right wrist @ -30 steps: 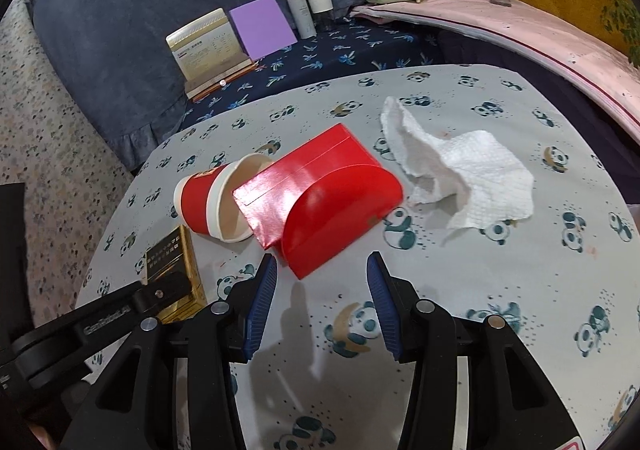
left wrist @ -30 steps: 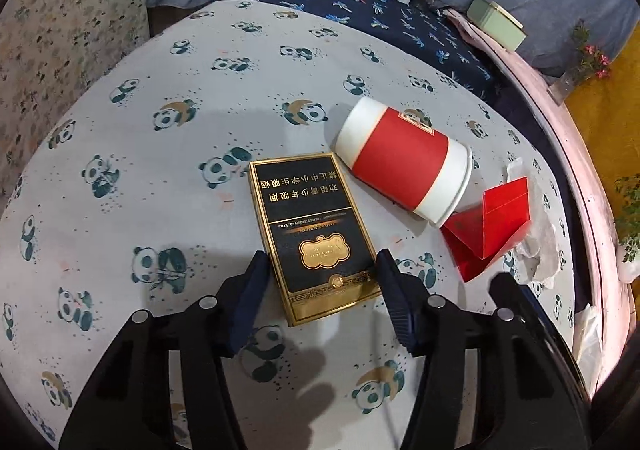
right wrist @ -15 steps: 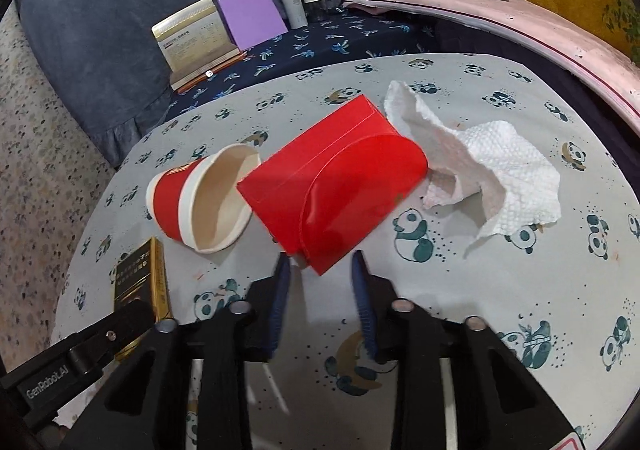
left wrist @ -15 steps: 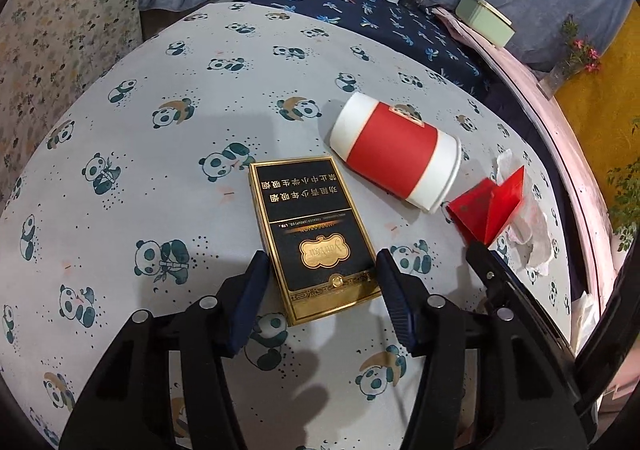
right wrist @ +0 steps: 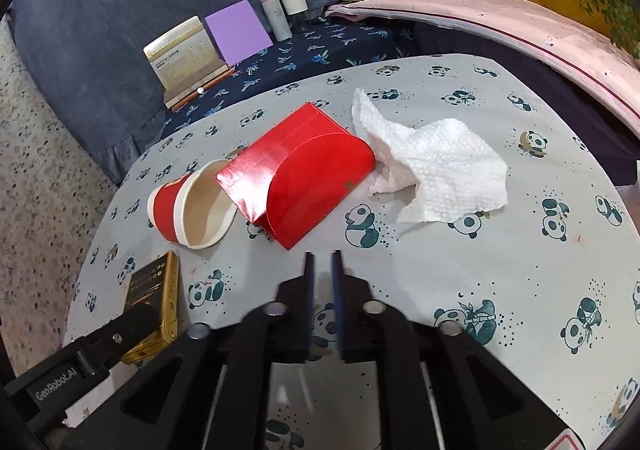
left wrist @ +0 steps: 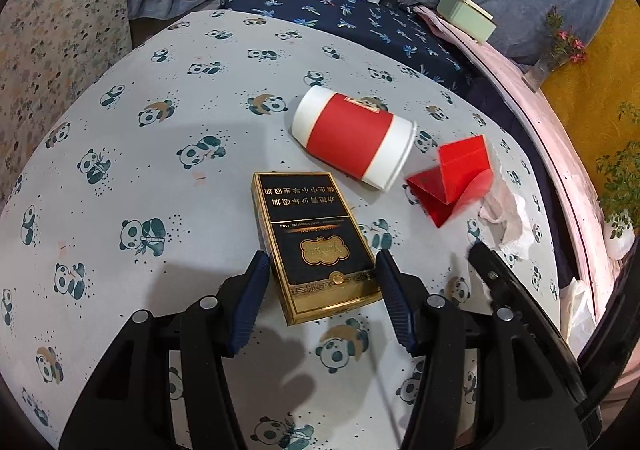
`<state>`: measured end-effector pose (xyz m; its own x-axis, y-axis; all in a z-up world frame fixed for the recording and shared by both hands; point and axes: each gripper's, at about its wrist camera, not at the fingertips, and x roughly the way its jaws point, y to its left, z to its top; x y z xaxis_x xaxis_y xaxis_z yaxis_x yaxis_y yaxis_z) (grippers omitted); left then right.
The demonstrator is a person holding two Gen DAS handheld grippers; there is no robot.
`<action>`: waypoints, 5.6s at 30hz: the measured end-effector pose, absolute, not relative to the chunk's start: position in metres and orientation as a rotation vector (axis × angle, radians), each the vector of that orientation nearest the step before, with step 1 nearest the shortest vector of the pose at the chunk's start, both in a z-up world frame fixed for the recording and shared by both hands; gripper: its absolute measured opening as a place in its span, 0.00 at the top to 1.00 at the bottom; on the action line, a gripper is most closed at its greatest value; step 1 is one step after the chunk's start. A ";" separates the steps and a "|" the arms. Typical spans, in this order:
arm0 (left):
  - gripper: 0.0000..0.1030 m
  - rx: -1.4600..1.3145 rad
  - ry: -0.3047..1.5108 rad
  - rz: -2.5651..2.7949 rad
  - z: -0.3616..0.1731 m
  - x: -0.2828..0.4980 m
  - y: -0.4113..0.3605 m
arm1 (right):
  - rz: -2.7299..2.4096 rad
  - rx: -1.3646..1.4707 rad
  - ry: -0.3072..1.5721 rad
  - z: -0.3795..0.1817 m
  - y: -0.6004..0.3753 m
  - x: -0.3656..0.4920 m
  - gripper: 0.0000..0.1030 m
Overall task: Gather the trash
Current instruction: 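Grasp the red box with the right tool while the left tool holds the gold box, then carry the gold box and red box over the bin and open both tools, then grasp the red-white cup with the left tool while the right tool grasps the white tissue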
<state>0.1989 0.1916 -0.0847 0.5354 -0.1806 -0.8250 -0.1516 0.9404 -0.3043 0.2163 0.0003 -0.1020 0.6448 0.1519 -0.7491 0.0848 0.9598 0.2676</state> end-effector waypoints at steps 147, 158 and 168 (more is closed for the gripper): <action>0.13 -0.041 0.904 -0.348 -0.035 0.142 -0.073 | -0.352 0.553 0.624 -0.046 -0.261 0.041 0.73; 0.13 -0.114 0.903 -0.164 -0.041 0.166 0.022 | -0.217 0.464 0.676 -0.039 -0.182 0.086 0.73; 0.13 -0.165 0.899 -0.012 -0.046 0.193 0.093 | -0.110 0.393 0.727 -0.043 -0.120 0.125 0.67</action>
